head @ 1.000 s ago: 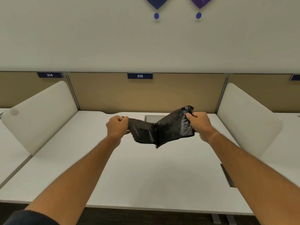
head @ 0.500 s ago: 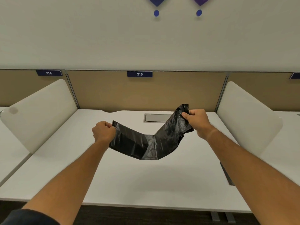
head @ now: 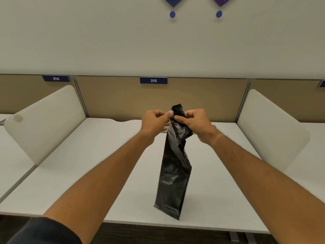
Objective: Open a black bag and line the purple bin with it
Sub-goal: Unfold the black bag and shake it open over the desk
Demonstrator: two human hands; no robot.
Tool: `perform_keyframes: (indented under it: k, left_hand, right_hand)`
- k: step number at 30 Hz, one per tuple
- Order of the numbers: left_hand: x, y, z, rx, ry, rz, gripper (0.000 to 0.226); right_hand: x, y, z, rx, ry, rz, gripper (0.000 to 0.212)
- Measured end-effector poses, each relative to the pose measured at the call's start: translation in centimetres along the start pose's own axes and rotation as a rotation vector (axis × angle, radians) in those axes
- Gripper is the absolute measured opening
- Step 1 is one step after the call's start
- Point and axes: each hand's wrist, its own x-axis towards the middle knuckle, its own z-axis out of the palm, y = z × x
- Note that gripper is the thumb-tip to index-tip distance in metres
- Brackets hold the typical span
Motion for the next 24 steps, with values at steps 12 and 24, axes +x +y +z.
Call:
perform_keyframes:
  k: [12, 24]
  left_hand:
    - [1.0, 1.1, 0.2, -0.078, -0.001, -0.018, 0.016]
    - [1.6, 2.5, -4.4, 0.703, 0.131, 0.420, 0.007]
  right_hand:
    - [0.2, -0.8, -0.6, -0.027, -0.037, -0.026, 0.027]
    - [1.6, -2.1, -4.2, -0.346, 0.115, -0.101, 0.020]
